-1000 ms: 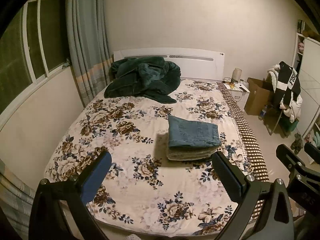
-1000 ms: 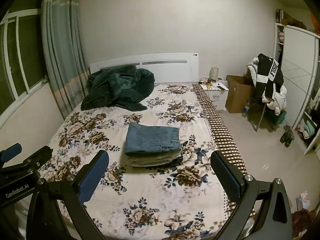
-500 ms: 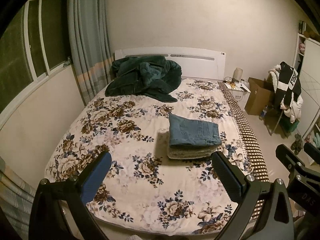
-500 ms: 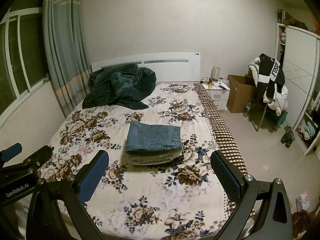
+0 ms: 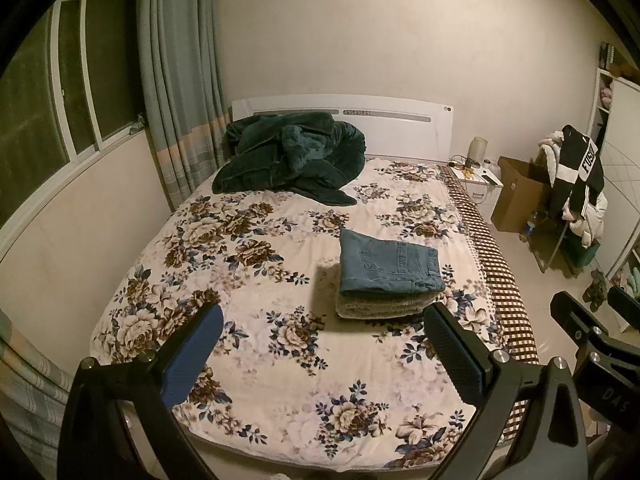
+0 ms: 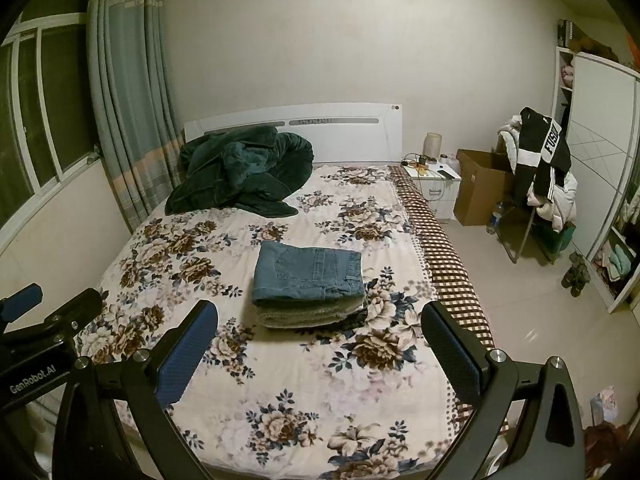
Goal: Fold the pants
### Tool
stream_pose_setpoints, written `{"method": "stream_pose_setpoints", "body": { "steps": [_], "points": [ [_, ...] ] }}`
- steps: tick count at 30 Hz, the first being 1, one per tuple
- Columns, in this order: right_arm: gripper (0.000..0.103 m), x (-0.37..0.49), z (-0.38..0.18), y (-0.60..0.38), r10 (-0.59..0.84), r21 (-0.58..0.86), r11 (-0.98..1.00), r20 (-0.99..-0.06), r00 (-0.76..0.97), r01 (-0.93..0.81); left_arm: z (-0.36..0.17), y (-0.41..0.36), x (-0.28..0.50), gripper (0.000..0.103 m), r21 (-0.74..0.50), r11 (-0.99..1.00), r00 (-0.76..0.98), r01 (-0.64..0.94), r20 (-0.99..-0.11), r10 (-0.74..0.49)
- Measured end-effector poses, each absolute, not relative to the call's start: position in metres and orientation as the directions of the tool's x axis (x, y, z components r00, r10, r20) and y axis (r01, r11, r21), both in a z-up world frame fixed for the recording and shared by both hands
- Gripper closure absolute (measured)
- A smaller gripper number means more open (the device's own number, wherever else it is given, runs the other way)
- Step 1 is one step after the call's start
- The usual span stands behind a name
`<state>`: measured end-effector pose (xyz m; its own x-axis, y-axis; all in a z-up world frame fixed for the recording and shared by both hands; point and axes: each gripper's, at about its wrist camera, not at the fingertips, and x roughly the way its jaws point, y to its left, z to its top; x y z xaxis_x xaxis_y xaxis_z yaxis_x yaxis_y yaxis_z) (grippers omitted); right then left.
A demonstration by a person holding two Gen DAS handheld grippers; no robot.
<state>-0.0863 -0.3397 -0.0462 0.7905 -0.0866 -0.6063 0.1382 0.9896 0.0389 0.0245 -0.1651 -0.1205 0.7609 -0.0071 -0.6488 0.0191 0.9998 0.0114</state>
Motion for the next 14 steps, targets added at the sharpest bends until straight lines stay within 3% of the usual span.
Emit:
{"method": "stream_pose_setpoints", "body": {
  "steps": [14],
  "points": [
    [0.000,-0.0903,-0.0527,-0.3403,-0.081,0.036,0.991,-0.608,0.790,0.130,-0.1173,-0.1664,0.0238,0.000,0.011,1.000,0.764,0.015,-0.646,-0.004]
  ]
}}
